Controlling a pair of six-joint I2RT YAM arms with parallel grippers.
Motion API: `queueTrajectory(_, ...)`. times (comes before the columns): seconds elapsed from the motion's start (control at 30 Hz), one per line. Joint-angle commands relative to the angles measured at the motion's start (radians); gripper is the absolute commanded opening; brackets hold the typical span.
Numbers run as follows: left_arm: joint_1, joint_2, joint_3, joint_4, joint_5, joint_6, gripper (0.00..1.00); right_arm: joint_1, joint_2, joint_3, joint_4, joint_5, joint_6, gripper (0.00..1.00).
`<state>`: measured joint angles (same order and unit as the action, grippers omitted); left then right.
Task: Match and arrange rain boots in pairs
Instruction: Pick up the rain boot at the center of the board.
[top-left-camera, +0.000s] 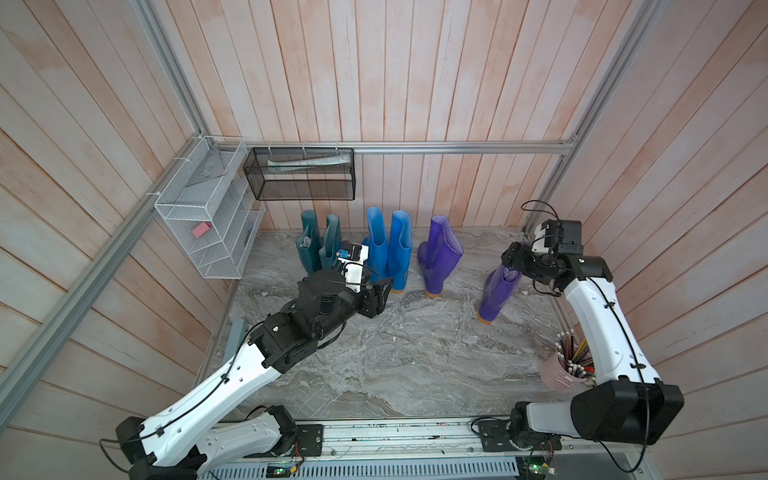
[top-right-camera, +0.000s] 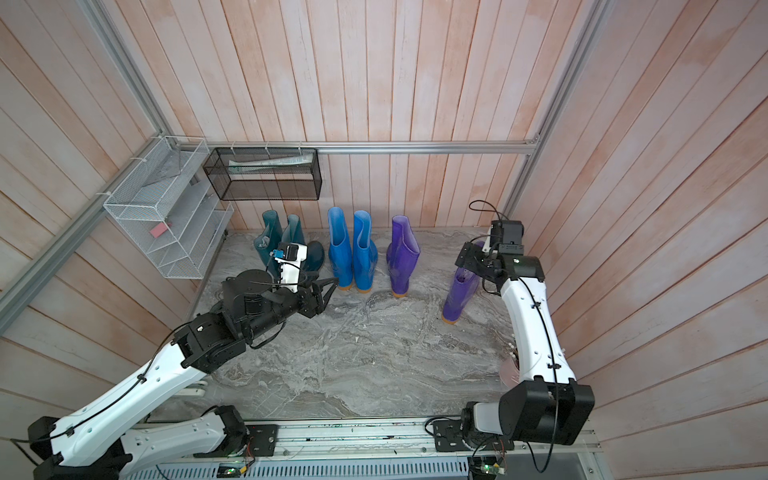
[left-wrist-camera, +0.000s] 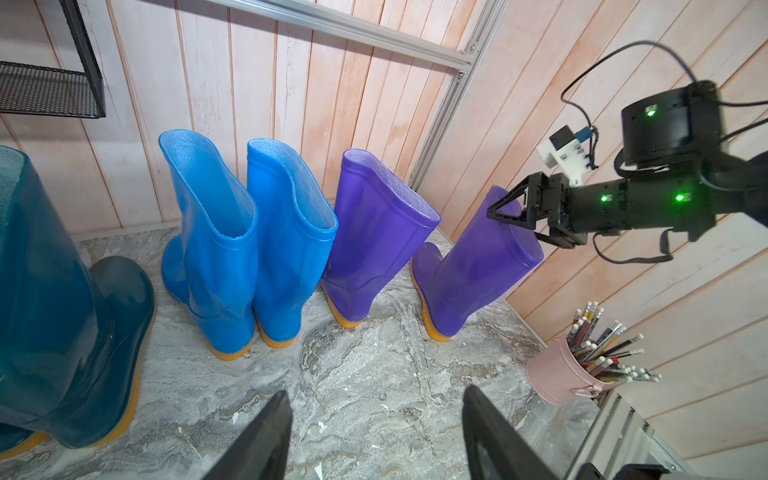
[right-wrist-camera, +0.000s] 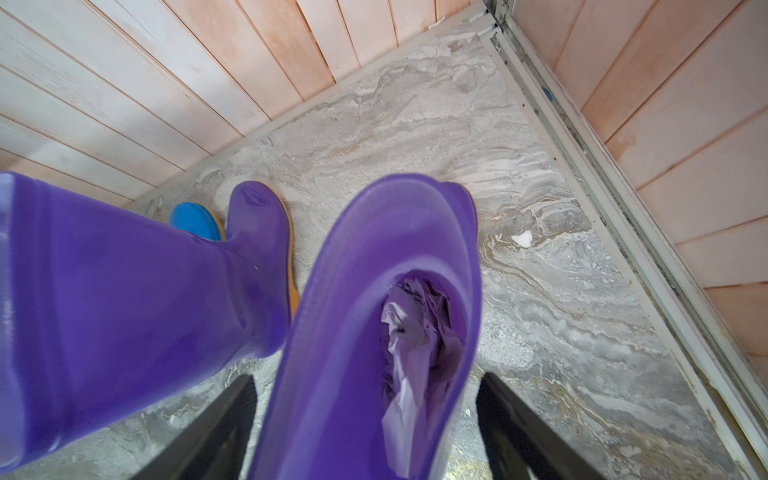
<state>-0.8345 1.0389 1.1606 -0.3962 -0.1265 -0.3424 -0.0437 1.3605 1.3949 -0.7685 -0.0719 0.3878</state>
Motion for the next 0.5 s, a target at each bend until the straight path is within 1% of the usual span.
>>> queueTrajectory(0.0, -0.005, -0.013, -0.017, -0.013, 0.015, 0.019, 0.67, 0.006, -0.012, -0.01, -0.009, 0.02, 0.007, 0.76)
queueTrajectory(0.1, -0.005, -0.01, -0.019, -0.019, 0.002, 0.016, 0.66, 0.004, 0.006, 0.007, -0.006, -0.003, -0.007, 0.7)
queueTrajectory(0.13, -0.005, -0.01, -0.021, -0.019, 0.001, 0.017, 0.66, 0.005, 0.014, 0.015, -0.007, -0.013, -0.013, 0.66)
queueTrajectory(0.23, -0.005, -0.01, -0.019, -0.021, -0.007, 0.013, 0.66, 0.004, 0.032, 0.027, -0.009, -0.028, -0.027, 0.5)
queueTrajectory(0.33, -0.005, -0.013, -0.009, -0.027, -0.02, 0.01, 0.66, 0.001, 0.042, 0.035, -0.005, -0.047, -0.043, 0.37)
queueTrajectory(0.47, -0.005, -0.023, -0.005, -0.039, -0.049, 0.008, 0.66, -0.005, 0.053, 0.041, -0.006, -0.067, -0.074, 0.22)
